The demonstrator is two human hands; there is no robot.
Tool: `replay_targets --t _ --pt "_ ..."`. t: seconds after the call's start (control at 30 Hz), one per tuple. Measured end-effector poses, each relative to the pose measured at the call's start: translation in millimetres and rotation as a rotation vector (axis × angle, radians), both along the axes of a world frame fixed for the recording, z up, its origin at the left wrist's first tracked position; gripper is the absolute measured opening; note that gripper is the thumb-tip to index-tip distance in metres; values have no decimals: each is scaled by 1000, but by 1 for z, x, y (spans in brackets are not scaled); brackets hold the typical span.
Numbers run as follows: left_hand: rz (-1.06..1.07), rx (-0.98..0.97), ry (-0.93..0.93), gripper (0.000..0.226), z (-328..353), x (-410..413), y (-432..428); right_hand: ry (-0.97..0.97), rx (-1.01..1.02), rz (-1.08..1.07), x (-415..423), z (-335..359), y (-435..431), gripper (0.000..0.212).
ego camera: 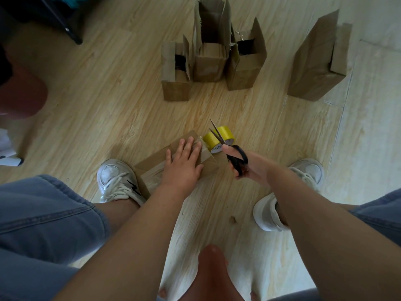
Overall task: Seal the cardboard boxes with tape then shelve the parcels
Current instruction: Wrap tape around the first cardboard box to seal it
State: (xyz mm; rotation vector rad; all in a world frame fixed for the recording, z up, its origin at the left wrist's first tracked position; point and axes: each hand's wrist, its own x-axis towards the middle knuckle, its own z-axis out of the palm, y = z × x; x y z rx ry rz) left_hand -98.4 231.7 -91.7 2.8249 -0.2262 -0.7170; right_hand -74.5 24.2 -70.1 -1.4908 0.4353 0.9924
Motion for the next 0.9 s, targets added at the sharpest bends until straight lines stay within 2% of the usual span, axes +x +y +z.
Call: replay_targets --t 0.13,0.43,0.67,0.9 --pt "10 -1 -13 63 3 1 -2 2 37 -44 1 3 -6 60" --pt "54 -14 -252 42 20 40 -30 15 73 -53 2 8 -16 47" --pt "-62 156 -119 57 4 73 -59 39 106 -66 10 1 -33 44" --pt "-70 150 -155 48 -8 77 -69 61 147 -154 16 -4 -44 50"
